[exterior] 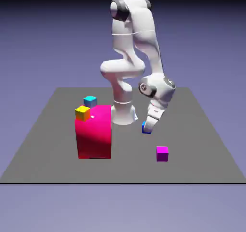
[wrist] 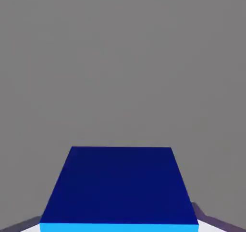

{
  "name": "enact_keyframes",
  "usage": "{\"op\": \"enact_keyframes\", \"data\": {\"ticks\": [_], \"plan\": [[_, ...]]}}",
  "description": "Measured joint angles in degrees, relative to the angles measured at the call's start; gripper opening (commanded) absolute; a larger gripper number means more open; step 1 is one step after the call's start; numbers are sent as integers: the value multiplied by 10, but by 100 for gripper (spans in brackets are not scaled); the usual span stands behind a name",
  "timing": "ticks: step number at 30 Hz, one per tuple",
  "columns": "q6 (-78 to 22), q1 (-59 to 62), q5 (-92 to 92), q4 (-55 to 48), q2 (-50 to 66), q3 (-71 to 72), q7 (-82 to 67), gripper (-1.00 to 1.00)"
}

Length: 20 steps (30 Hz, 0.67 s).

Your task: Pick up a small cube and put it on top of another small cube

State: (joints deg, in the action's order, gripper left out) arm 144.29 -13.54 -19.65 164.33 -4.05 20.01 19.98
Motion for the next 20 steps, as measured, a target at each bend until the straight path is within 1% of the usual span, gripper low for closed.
{"op": "enact_keyframes", "data": {"ticks": [11, 12, 13, 17, 18, 20], "plan": [[-119, -132, -19, -228, 97, -133, -99, -100], [-124, -137, -20, -237, 100, -139, -103, -100], [-124, -137, -20, -237, 100, -139, -103, -100], [-32, -137, -78, -224, 183, -167, -60, -100], [-27, -137, -81, -224, 187, -168, -58, 100], [-27, -137, -82, -224, 188, -168, -57, 100]]}}
